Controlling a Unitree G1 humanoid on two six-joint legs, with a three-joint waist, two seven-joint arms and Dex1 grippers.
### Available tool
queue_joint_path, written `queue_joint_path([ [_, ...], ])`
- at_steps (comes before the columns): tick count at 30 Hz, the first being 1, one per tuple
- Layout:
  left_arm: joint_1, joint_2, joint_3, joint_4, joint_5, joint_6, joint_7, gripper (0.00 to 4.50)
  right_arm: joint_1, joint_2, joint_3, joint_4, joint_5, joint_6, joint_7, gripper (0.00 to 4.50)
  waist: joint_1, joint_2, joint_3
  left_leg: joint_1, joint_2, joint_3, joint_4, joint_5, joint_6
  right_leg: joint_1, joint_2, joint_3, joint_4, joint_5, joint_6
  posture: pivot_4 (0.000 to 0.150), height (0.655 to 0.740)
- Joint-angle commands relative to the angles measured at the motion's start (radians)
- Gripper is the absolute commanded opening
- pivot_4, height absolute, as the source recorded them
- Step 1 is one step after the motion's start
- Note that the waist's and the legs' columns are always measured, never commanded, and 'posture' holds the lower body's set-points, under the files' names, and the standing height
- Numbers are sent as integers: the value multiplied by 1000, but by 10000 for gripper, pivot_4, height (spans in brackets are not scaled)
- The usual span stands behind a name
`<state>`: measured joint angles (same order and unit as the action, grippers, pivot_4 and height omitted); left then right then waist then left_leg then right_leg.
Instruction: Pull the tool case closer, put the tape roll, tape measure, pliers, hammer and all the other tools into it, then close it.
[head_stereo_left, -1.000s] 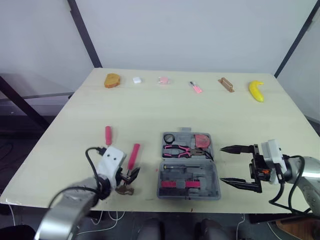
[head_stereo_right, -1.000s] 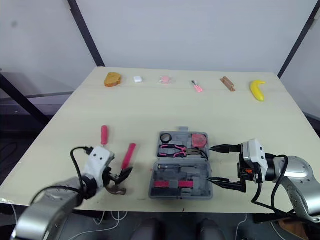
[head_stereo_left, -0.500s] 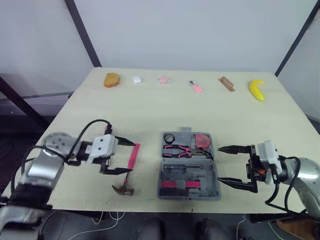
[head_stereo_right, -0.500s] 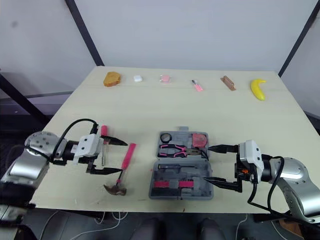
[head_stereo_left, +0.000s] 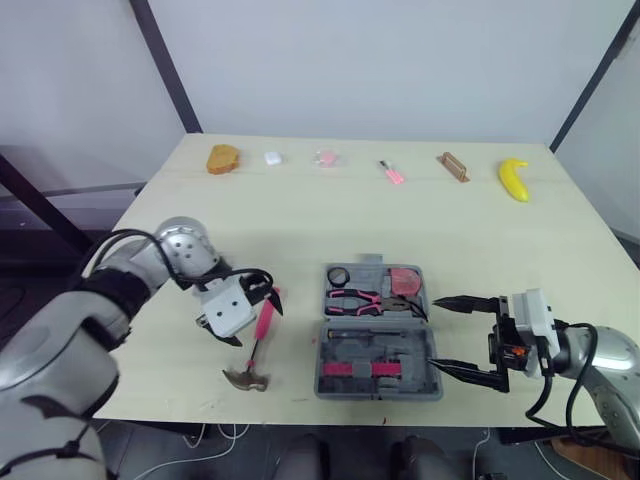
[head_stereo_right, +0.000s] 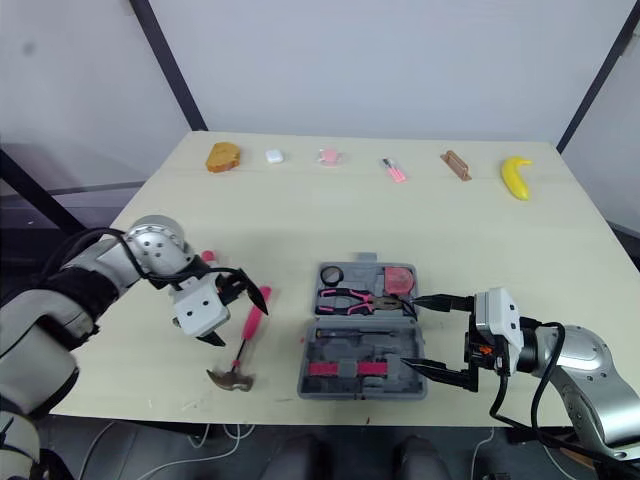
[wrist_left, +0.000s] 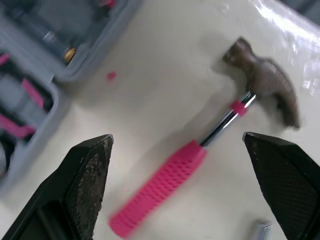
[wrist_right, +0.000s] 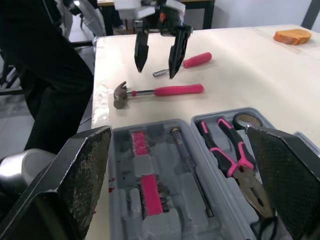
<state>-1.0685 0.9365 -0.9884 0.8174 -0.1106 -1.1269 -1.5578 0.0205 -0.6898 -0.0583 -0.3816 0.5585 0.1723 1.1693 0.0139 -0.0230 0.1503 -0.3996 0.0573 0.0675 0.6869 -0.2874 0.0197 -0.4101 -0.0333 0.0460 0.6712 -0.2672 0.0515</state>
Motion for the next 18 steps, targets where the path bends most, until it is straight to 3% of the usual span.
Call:
queue_joint_path([
  [1, -50, -39, -61, 103, 62, -151, -57, 44398, -2, -18, -35, -24, 30, -6, 14, 45000, -3, 0, 0, 0, 0, 0, 0, 0, 0, 0, 0, 0, 0, 0, 0, 1500, 7400],
  [8, -83, -135, -65, 255, 169, -316, -49, 44398, -7, -27, -32, -18, 24, -12, 17, 45000, 0, -1, 1, 0, 0, 0, 0, 0, 0, 0, 0, 0, 0, 0, 0, 1500, 7400],
  [18, -47, -179, -83, 299, 244, -399, 37, 44398, 7, -27, -29, -37, 14, -18, 1, 45000, 0, -1, 1, 0, 0, 0, 0, 0, 0, 0, 0, 0, 0, 0, 0, 1500, 7400],
])
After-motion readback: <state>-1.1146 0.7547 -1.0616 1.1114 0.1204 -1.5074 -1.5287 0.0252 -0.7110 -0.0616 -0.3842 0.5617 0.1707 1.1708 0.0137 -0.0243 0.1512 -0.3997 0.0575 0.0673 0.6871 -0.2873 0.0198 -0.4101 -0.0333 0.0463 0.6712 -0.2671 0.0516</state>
